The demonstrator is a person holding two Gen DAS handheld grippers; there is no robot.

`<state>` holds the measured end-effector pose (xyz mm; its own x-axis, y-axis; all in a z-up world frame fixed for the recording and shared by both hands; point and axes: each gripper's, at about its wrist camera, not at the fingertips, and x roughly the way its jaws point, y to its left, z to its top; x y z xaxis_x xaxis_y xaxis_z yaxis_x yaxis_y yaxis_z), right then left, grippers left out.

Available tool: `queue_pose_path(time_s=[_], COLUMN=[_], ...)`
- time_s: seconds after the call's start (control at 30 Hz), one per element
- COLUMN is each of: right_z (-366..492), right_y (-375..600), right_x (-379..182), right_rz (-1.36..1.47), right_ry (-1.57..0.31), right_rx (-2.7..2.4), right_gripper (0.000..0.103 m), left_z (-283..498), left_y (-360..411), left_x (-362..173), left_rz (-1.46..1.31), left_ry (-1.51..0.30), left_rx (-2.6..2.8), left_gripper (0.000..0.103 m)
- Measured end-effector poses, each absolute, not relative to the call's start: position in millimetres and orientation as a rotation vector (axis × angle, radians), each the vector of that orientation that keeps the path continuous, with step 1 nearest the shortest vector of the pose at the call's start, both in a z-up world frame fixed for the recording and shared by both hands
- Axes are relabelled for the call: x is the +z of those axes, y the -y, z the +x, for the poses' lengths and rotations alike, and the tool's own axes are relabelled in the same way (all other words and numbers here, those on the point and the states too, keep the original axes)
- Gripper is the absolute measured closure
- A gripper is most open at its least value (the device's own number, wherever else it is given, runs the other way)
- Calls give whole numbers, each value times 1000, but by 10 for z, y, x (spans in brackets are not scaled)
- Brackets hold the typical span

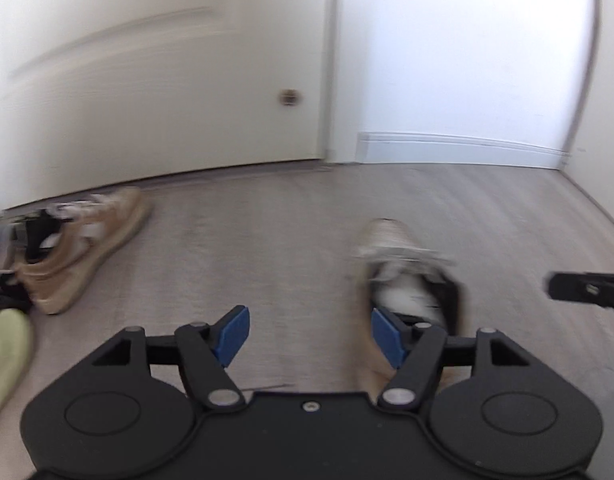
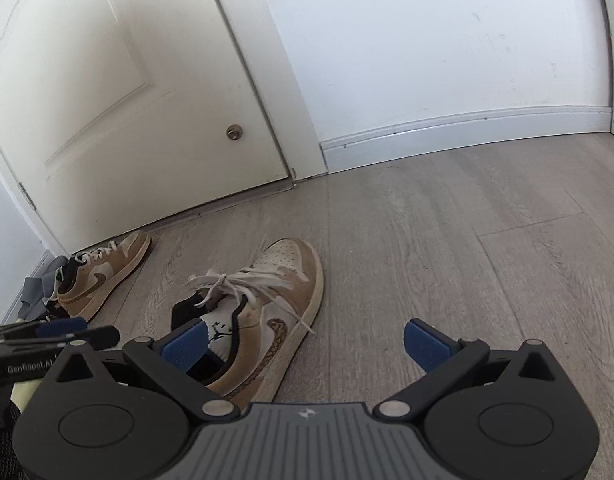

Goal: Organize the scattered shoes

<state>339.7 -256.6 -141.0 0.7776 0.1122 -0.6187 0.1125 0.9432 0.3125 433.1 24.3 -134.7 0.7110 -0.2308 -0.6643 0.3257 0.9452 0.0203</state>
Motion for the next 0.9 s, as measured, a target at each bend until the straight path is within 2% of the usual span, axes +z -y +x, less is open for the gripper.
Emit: queue_pose_path(time_s=[0.27,0.4,0.57,0.7,0.73,0.8,0.9], right_z=[3712,3836,3969,4079,4107,4151,4218], right_y=[1974,1862,1882,1938,1946,1930,1876], right_x=[-1474,-1536,-1647,-1715,-1727,-1718,-1690], right_rz=[284,256,260,293,297,289,269], right_ry=[-723,-742,-776,-799,-802,-792,-771], right_rx=[149,173,152,118,107,81,50], right_gripper=[0,0,0,0,0,0,0], left_z=[4933,5259,5577,5907,5966,6057,6085], left_y=[-1234,-1405,-1586,-1810,-1883,-2021,-2105], left_x=[-1458,-1591,-1684,-1692,-1679,-1662,-1681], left_rz=[65,216,270,152,98,-13,-94], left_ry=[-740,-717,-711,-720,-723,-745,-759], left_rx=[76,112,116,181,209,223,206], left_gripper=[26,26,26,26,25,15,14])
